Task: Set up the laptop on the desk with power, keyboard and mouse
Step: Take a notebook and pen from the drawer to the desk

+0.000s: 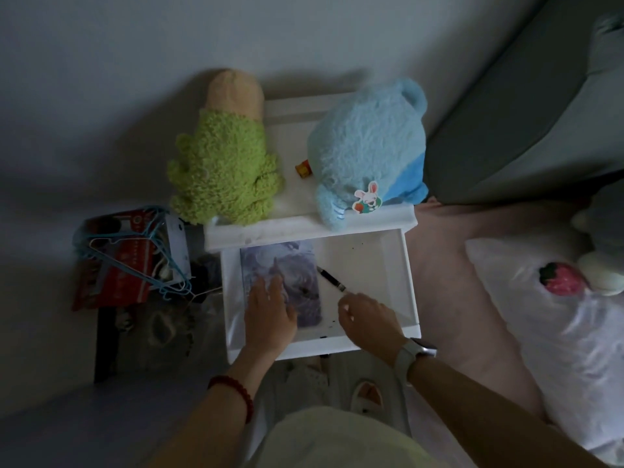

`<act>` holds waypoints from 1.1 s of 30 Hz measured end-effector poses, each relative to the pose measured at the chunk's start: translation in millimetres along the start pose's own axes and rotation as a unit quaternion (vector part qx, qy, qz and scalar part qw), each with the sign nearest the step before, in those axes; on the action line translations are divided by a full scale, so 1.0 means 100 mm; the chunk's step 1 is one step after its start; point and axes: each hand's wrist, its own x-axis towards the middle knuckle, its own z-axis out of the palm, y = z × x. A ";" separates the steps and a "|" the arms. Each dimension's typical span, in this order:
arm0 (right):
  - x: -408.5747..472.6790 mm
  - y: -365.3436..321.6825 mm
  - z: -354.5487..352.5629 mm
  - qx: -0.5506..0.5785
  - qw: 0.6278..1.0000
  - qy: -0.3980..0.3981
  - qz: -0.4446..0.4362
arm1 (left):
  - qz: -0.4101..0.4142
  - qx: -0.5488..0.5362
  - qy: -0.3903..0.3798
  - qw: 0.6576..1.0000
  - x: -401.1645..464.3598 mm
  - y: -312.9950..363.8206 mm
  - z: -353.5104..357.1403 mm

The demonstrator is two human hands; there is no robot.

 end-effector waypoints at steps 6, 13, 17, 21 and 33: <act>0.60 -0.01 0.19 -0.065 0.992 -0.041 0.100 | -0.051 0.019 -0.007 0.998 0.30 -0.10 0.08; 0.76 -0.13 0.31 0.110 0.974 0.017 0.198 | -0.082 0.025 -0.003 0.996 0.38 -0.09 0.23; 0.78 -0.27 0.31 0.309 0.917 0.033 0.251 | -0.069 0.031 -0.017 0.997 0.40 -0.12 0.25; 0.78 -0.41 0.43 0.324 0.914 -0.010 0.243 | 0.000 0.099 -0.028 0.995 0.45 -0.17 0.24; 0.59 -0.37 0.14 0.349 0.923 0.015 0.160 | 0.056 -0.069 0.084 0.992 0.10 -0.03 -0.05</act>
